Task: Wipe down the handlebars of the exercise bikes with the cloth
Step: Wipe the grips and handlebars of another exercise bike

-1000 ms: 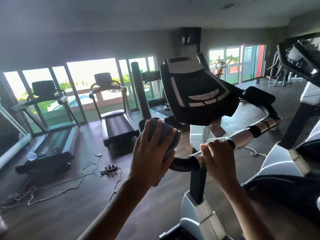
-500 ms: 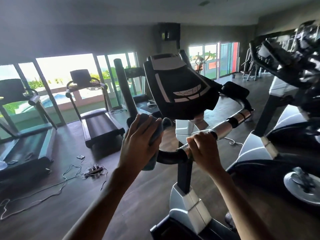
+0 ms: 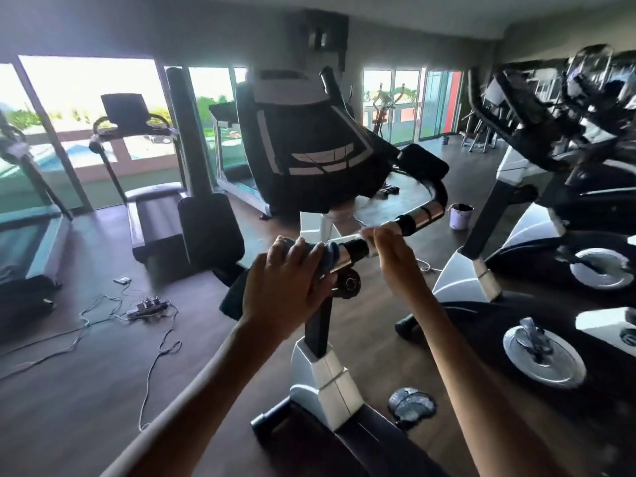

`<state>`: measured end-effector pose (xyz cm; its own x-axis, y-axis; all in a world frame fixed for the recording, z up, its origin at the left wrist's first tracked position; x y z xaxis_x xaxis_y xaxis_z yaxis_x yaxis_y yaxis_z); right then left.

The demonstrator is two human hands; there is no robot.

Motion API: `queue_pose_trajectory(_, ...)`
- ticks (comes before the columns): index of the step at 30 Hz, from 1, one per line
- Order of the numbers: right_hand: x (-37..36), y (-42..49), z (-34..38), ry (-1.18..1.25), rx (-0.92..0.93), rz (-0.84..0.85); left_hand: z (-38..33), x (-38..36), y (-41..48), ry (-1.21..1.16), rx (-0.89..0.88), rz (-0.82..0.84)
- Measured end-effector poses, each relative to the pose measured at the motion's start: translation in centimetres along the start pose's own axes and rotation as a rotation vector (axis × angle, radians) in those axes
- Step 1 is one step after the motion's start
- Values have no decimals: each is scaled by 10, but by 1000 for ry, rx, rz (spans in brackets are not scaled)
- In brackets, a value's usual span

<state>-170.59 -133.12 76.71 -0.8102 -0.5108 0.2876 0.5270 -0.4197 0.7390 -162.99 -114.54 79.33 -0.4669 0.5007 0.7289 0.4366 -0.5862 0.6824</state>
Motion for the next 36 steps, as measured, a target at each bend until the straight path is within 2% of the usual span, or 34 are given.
queue_pose_trajectory(3,-14,9,-9,-286,233,121,-14,3,-17,44,14,-27)
queue_pose_trajectory(6,-24,9,-16,-399,330,143,-6,1,-20,45,-12,72)
queue_pose_trajectory(10,-24,9,-3,-305,246,96,29,1,-3,-162,36,214)
queue_pose_trajectory(12,-20,7,15,-146,181,16,31,5,-4,-129,19,165)
queue_pose_trajectory(14,-27,-1,36,-74,207,31,28,6,-9,-130,45,82)
queue_pose_trajectory(18,-51,-12,45,-188,254,203,23,12,-14,-132,76,35)
queue_pose_trajectory(20,-53,-9,41,-197,239,218,34,25,-17,-119,39,-62)
queue_pose_trajectory(23,-51,-6,57,-226,360,186,81,48,-7,-69,112,-169)
queue_pose_trajectory(25,-60,-7,78,-264,410,225,112,50,6,-10,176,-92)
queue_pose_trajectory(28,-88,-8,99,-455,222,336,125,35,17,19,191,27)
queue_pose_trajectory(30,-103,-14,111,-584,164,283,126,27,17,-7,201,45)
queue_pose_trajectory(33,-115,-21,111,-644,256,178,132,24,14,-65,205,-5)
queue_pose_trajectory(36,-106,-25,97,-571,396,189,135,20,13,-105,211,-14)
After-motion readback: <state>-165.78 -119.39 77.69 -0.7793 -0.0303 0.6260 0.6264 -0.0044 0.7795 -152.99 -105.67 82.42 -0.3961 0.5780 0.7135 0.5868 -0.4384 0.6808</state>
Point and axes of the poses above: each hand's wrist, its own y-axis towards the middle knuckle, its own x-axis out of the back of the hand, z = x × y, the point moved 5 cm from there along y, towards the middle knuckle, and after that the axes turned 13 degrees about x, right-handed, at the moved point
